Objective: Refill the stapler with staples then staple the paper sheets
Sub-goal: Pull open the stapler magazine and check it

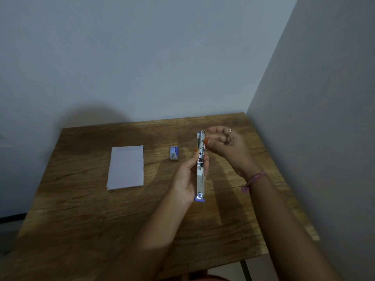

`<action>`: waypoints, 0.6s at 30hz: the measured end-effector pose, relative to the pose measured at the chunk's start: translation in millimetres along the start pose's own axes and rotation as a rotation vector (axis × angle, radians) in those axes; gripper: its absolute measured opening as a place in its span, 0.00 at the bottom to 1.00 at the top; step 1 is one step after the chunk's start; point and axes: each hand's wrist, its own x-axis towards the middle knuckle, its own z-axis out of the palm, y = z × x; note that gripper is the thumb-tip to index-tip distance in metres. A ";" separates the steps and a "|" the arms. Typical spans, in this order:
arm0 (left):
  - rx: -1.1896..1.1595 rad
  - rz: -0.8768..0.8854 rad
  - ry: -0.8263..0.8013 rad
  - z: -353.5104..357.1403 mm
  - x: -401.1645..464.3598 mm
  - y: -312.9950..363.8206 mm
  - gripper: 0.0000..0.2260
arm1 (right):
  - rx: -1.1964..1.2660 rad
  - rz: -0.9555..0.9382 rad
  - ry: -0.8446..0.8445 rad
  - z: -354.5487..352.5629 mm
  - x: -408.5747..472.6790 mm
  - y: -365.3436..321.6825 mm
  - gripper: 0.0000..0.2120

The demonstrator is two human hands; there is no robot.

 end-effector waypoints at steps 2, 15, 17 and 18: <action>-0.011 -0.008 -0.004 -0.6 0.0 -0.2 0.07 | 0.033 0.024 -0.001 -0.4 0.5 3.3 0.15; -0.030 -0.038 -0.043 -4.7 4.0 1.9 0.09 | -0.023 0.021 -0.079 -0.4 -3.6 7.5 0.18; -0.011 -0.031 -0.039 -4.3 3.8 2.0 0.10 | -0.012 0.025 -0.010 1.0 -2.6 6.3 0.15; -0.002 -0.024 -0.041 -3.9 3.7 2.0 0.12 | 0.002 0.039 0.032 2.0 -1.8 5.2 0.13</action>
